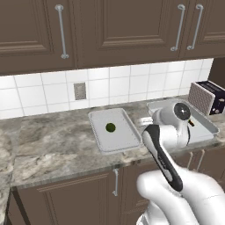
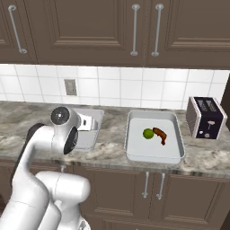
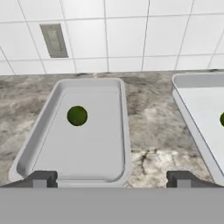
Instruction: Place one lime and one chicken drumstick in each tupperware on the nearby counter, to pack two identical lunches.
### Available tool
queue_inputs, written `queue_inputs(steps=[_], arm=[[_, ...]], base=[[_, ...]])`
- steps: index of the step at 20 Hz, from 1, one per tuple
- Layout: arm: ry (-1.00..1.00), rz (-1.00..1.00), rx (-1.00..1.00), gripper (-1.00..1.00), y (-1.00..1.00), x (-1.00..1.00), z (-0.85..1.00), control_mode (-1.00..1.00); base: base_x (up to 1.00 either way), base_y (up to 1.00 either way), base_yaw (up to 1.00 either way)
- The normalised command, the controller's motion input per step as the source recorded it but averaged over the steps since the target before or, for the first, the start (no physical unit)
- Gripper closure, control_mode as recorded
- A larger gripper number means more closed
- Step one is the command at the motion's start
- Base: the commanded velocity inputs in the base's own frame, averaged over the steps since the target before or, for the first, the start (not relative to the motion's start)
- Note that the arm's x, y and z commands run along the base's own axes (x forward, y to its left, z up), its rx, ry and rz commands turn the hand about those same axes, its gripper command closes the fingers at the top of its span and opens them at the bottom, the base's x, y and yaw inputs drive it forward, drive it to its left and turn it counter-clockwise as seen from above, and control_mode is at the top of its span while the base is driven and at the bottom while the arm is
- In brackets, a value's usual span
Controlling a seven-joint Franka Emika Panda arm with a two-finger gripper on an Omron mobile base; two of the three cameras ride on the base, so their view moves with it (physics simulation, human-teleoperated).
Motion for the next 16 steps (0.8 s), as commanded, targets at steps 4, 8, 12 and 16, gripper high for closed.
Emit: queue_inputs(steps=[4,8,12,16], arm=[[0.0,0.0,0.0,-1.0,-0.27,-1.0,0.99,-1.0],[0.0,0.0,0.0,-1.0,-0.23,-1.0,0.95,-1.0],[0.01,0.0,0.0,-1.0,-0.08,-1.0,0.6,-1.0],[0.0,0.0,-0.03,-1.0,0.02,-0.84,0.0,-1.0]], base=[[0.0,0.0,0.0],[0.0,0.0,0.0],[0.0,0.0,0.0],[0.0,0.0,0.0]])
